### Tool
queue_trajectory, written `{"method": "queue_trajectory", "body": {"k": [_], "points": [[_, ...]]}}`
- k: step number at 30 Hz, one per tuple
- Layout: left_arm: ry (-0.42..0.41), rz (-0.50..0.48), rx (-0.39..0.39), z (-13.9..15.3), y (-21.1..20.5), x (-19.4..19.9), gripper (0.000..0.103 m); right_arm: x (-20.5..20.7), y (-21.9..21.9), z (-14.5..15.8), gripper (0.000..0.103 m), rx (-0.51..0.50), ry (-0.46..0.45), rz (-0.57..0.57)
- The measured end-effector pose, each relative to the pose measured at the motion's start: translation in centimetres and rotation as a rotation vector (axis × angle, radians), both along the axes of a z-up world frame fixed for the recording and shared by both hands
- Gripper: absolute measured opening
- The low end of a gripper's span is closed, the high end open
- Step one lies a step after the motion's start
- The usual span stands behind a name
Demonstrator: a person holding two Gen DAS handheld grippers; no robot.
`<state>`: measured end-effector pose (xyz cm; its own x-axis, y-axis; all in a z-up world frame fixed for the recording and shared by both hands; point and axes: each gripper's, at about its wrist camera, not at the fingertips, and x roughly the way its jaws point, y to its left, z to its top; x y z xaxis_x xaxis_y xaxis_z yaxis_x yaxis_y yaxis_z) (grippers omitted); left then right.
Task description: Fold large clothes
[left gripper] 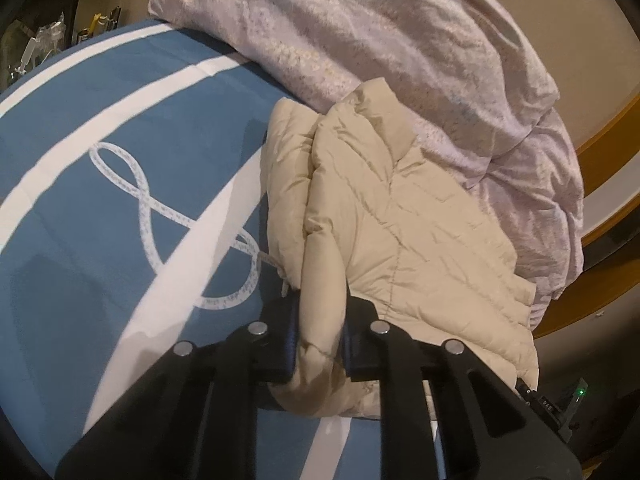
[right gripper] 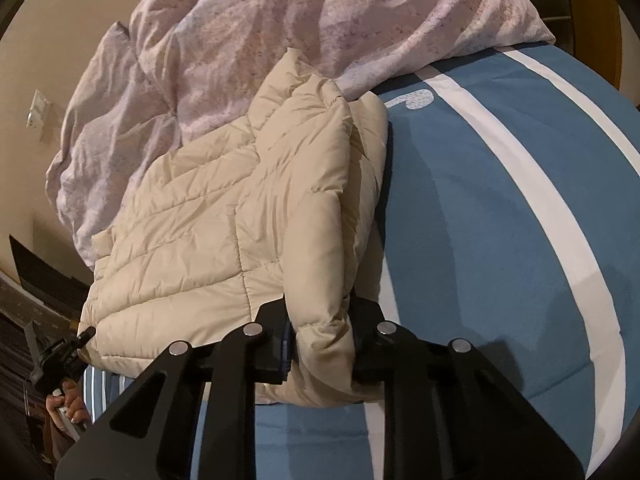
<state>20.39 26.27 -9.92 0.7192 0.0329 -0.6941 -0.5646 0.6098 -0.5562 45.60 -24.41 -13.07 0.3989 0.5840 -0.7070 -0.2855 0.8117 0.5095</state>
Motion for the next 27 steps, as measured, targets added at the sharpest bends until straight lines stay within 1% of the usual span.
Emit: {"method": "queue_trajectory", "body": {"k": [6,15,21,27], "points": [[-0.025,0.0,-0.003,0.5,0.7,-3.1,0.016,-2.5,0.0,0.3,0.021,0.035,0.002,0.051],[-0.033,0.011,0.003,0.6,1.8,-8.2,0.016,-7.2,0.2,-0.1,0.021,0.078,0.025,0.113],[-0.038,0.021,0.006,0.5,1.9,-10.8,0.016,-9.7,0.5,0.1,0.021,0.074,0.03,0.138],[-0.045,0.03,0.005,0.5,1.8,-12.8,0.016,-11.3,0.7,0.1,0.021,0.066,0.031,0.152]]}}
